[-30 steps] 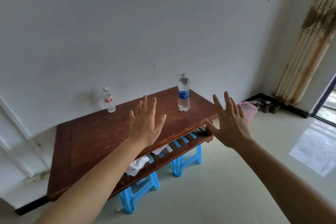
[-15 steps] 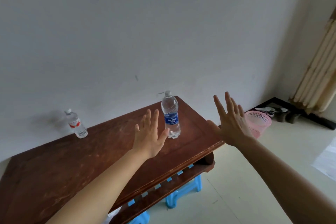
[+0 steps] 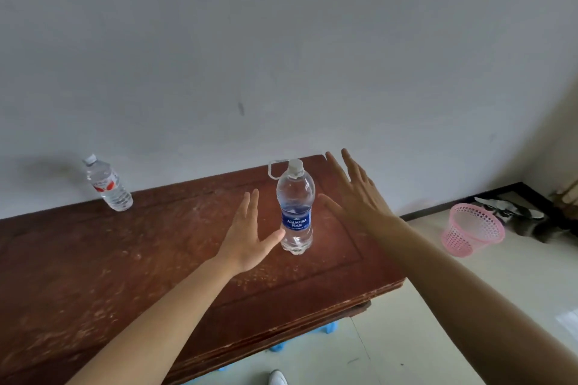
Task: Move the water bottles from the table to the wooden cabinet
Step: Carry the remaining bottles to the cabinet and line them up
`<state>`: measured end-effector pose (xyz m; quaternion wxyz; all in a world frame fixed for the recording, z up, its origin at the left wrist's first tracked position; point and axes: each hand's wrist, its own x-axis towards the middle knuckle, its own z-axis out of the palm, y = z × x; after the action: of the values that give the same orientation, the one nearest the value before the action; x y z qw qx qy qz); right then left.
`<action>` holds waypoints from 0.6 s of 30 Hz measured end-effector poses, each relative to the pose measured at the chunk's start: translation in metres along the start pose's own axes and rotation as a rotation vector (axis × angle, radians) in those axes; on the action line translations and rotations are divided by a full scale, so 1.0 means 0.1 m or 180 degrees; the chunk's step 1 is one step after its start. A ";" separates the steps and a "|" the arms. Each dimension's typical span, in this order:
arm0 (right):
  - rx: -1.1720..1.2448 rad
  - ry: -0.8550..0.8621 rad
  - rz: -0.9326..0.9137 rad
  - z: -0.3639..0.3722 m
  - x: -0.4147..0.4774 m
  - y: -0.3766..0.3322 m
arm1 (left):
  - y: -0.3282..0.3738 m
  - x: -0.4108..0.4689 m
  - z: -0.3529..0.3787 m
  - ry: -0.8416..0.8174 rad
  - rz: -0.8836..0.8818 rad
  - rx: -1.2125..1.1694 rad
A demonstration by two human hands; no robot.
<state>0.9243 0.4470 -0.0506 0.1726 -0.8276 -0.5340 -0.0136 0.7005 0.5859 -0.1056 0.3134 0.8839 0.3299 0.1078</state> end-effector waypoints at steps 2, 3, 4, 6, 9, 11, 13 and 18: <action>0.0231 -0.0036 -0.0112 0.07 0.28 -0.07 | -0.16 0.17 0.05 -0.0046 -0.0098 -0.0107; 0.0304 -0.0064 -0.0184 0.10 0.41 -0.11 | -0.23 0.26 0.07 -0.0093 -0.0139 -0.0117; 0.0359 -0.0117 -0.0272 0.16 0.56 -0.14 | -0.31 0.38 0.10 -0.0137 -0.0178 -0.0118; 0.0515 -0.0352 -0.0454 0.28 0.81 -0.21 | -0.43 0.59 0.20 -0.0260 -0.0286 -0.0135; 0.0863 -0.0459 -0.0504 0.43 1.06 -0.21 | -0.52 0.87 0.42 -0.0428 -0.0329 -0.0203; 0.1066 -0.0241 -0.0333 0.45 1.13 -0.11 | -0.50 1.01 0.58 -0.0603 -0.0280 -0.0179; 0.1355 0.0018 0.0038 0.45 1.17 0.10 | -0.43 1.20 0.77 -0.0812 -0.0157 -0.0133; 0.1515 0.0422 0.1247 0.48 1.01 0.94 | -0.15 1.60 1.20 -0.0894 0.0189 0.0160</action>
<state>1.0434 0.5155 -0.1000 0.3952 -0.8484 -0.3402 0.0914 0.8618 0.6403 -0.2111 0.3308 0.9073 0.2591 -0.0161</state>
